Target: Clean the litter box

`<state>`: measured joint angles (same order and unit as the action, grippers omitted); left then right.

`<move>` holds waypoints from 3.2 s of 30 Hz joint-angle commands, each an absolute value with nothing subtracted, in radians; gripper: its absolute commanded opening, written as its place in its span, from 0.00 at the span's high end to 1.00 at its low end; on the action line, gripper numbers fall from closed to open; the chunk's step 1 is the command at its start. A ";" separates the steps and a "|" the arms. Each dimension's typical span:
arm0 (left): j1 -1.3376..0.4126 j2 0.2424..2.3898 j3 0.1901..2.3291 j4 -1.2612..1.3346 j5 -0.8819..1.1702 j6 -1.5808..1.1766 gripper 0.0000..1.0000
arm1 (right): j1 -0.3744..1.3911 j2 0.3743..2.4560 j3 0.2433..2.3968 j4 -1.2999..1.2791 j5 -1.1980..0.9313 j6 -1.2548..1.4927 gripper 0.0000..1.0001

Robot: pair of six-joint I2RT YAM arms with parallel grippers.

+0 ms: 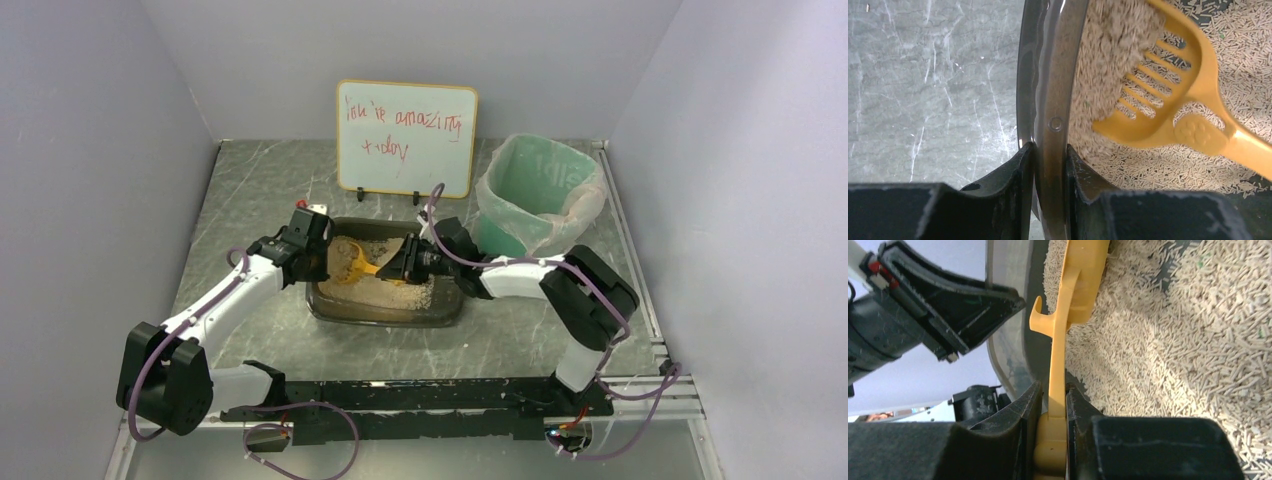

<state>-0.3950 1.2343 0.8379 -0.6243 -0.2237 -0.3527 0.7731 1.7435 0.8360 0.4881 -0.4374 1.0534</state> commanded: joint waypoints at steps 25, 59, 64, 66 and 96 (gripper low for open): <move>-0.447 1.192 0.842 -0.583 -0.158 -0.342 0.76 | 0.713 1.274 0.396 0.759 -0.368 1.137 1.00; -0.450 1.217 0.862 -0.601 -0.158 -0.351 0.56 | 0.581 0.891 0.114 0.886 -0.484 1.280 1.00; -0.451 1.218 0.864 -0.604 -0.159 -0.354 0.48 | 0.578 0.836 0.106 0.837 -0.455 1.270 1.00; -0.451 1.216 0.864 -0.606 -0.160 -0.356 0.44 | 0.562 0.839 0.094 0.844 -0.464 1.286 1.00; -0.450 1.198 0.867 -0.618 -0.182 -0.368 0.22 | 0.563 0.673 0.026 0.798 -0.380 1.358 1.00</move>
<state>-0.4469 1.2217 0.8345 -0.6174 -0.1776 -0.3576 0.5724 0.7200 0.0315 0.7673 -0.4271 1.3487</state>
